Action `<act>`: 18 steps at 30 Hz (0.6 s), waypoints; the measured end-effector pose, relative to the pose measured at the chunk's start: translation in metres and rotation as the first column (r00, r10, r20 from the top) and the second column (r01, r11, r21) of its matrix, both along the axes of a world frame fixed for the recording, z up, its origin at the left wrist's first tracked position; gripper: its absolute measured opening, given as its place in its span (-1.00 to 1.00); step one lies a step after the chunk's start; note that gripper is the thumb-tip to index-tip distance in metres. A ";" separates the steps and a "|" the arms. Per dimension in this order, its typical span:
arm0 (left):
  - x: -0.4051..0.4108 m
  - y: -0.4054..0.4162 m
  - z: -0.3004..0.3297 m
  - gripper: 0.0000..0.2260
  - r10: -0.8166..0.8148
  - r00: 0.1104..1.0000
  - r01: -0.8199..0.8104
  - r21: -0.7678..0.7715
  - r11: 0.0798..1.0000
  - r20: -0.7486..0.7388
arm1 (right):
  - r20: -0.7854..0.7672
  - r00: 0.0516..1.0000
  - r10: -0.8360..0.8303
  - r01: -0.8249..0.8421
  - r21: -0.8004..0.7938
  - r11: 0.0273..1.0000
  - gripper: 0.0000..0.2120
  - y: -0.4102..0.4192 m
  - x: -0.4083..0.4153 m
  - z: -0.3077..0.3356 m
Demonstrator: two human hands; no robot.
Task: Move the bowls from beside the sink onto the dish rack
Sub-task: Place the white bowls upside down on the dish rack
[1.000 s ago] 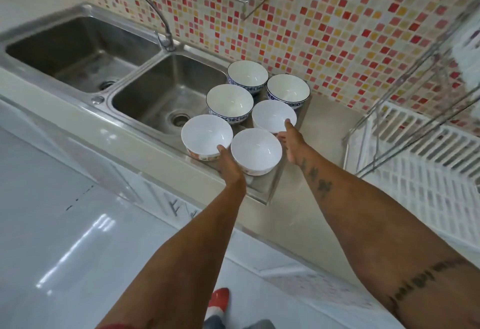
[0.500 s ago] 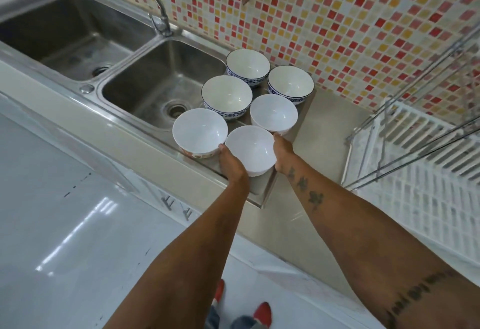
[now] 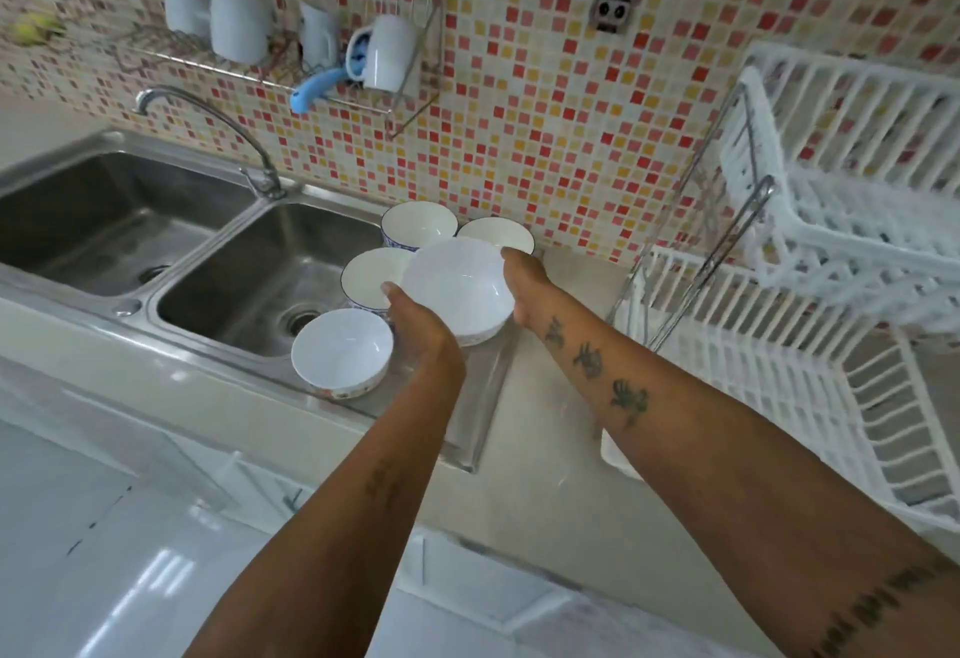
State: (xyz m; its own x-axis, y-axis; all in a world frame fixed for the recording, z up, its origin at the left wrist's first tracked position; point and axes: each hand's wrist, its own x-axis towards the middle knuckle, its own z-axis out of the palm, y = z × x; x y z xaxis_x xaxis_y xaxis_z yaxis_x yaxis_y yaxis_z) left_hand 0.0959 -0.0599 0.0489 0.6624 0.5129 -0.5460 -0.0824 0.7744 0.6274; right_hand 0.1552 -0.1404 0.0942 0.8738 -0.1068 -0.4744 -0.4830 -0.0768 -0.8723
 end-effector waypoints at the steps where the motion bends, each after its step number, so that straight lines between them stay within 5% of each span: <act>1: -0.001 -0.004 0.021 -0.42 -0.034 0.998 0.034 -0.003 0.999 0.049 | 0.049 0.999 -0.003 0.004 -0.017 1.000 -0.61 -0.005 -0.002 0.017; 5: 0.003 -0.030 0.105 -0.64 -0.054 0.983 0.054 0.004 0.999 0.176 | 0.375 0.927 -0.021 0.066 -0.108 0.992 -0.61 -0.022 -0.018 0.102; 9: 0.005 -0.066 0.180 -0.63 -0.065 0.948 0.088 -0.061 0.994 0.312 | 0.717 0.696 -0.029 0.165 -0.120 0.979 -0.67 -0.047 -0.055 0.197; 14: -0.006 -0.136 0.240 -0.64 -0.291 0.815 0.343 -0.012 0.939 0.502 | 0.794 0.574 -0.202 0.357 -0.020 0.934 -0.73 -0.121 -0.081 0.257; 18: -0.009 -0.185 0.261 -0.50 -0.531 0.563 0.593 0.139 0.794 0.633 | 0.766 0.511 -0.389 0.465 0.135 0.875 -0.80 -0.192 -0.093 0.270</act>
